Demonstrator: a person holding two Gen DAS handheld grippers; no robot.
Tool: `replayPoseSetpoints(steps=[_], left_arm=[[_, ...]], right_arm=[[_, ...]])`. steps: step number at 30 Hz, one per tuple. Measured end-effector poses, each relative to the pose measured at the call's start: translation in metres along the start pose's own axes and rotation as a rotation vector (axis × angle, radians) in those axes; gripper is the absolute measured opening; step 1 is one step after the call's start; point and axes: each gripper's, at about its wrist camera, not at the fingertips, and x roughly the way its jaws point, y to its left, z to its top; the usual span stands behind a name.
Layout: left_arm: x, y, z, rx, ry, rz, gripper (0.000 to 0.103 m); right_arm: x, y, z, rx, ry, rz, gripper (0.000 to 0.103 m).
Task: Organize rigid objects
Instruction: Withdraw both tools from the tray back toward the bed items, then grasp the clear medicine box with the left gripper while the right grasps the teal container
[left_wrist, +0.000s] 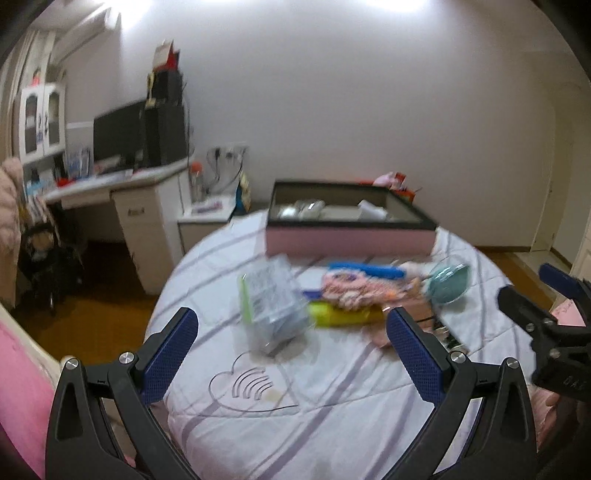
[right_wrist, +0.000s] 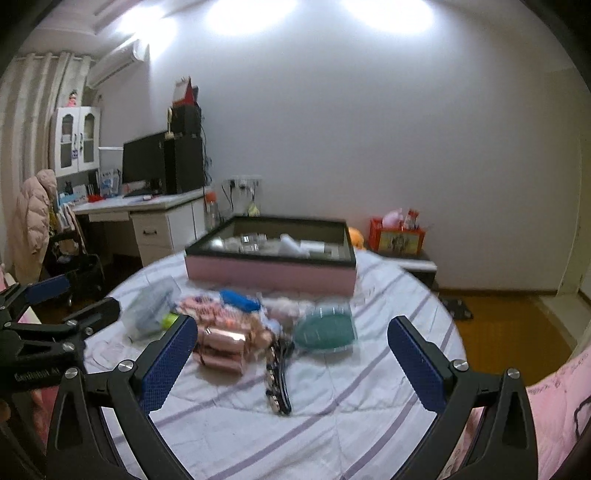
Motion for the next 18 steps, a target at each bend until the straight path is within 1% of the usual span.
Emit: replayPoseSetpoints(steps=[4,9,11,13,18], left_arm=[[0.025,0.016,-0.002,-0.051,0.055,0.021,0.103],[0.060,0.020,-0.002,-0.057,0.134,0.041,0.103],[0.077,0.022,-0.002,-0.077,0.170,0.016,0.103],[0.092,0.025,-0.002,-0.119,0.197,-0.010,0.103],[0.112,0.032,0.001,-0.203,0.245,-0.044,0.103]], right_arm=[[0.020,-0.010,-0.007,0.027,0.053,-0.006,0.103],[0.045,-0.023,-0.009,0.049,0.104,-0.019,0.103],[0.054,-0.027,-0.008,0.055,0.119,-0.028,0.103],[0.065,-0.033,-0.008,0.064,0.139,-0.030,0.103],[0.086,-0.047,-0.003,0.083,0.177,-0.045,0.103]])
